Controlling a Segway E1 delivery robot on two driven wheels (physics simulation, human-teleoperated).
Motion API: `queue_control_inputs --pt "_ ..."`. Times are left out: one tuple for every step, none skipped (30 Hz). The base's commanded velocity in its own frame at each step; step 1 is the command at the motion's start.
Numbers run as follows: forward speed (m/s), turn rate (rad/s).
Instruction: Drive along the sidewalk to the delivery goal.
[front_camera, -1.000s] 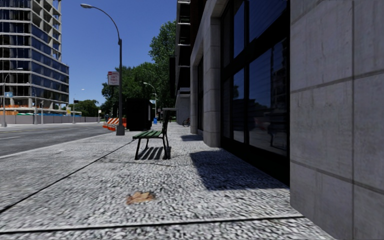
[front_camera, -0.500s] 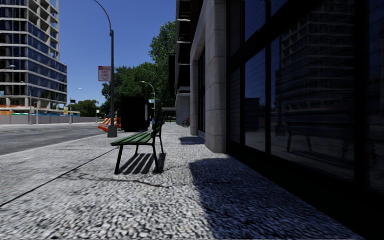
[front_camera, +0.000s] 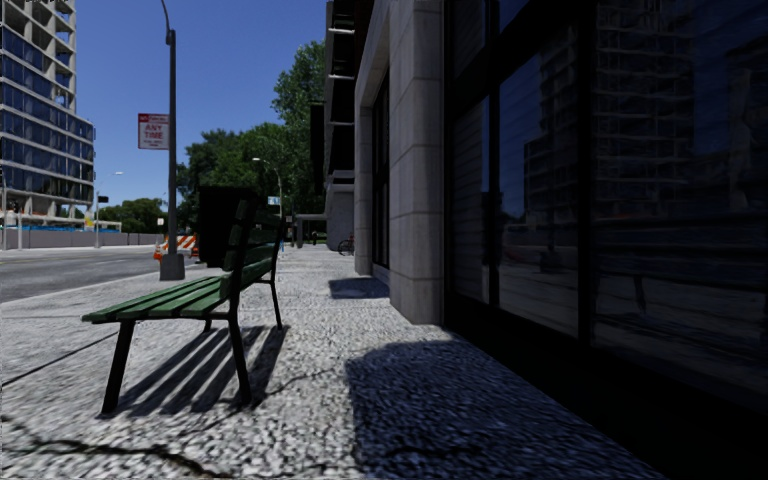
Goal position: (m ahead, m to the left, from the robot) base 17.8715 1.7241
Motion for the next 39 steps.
queue_control_inputs --pt "2.0 0.0" --pt "2.0 0.0" --pt "2.0 0.0" --pt "2.0 0.0" --pt "2.0 0.0" --pt "2.0 0.0" --pt "2.0 0.0" --pt "2.0 0.0" --pt "2.0 0.0" --pt "2.0 0.0" --pt "2.0 0.0" --pt "2.0 0.0" --pt "2.0 0.0" --pt "2.0 0.0" --pt "2.0 0.0" --pt "2.0 0.0" --pt "2.0 0.0" --pt "2.0 0.09" --pt "2.0 0.15" --pt "2.0 0.2" --pt "2.0 0.27" --pt "2.0 0.27" --pt "2.0 0.37" --pt "2.0 0.42" --pt "2.0 0.43" --pt "2.0 0.43" --pt "2.0 0.43" --pt "2.0 0.43" --pt "2.0 0.43" --pt "2.0 0.43" --pt "2.0 0.43" --pt "2.0 0.43" --pt "2.0 0.43" --pt "2.0 0.43" --pt "2.0 0.43" --pt "2.0 0.43" --pt "2.0 0.43" --pt "2.0 0.0" --pt "2.0 0.0"
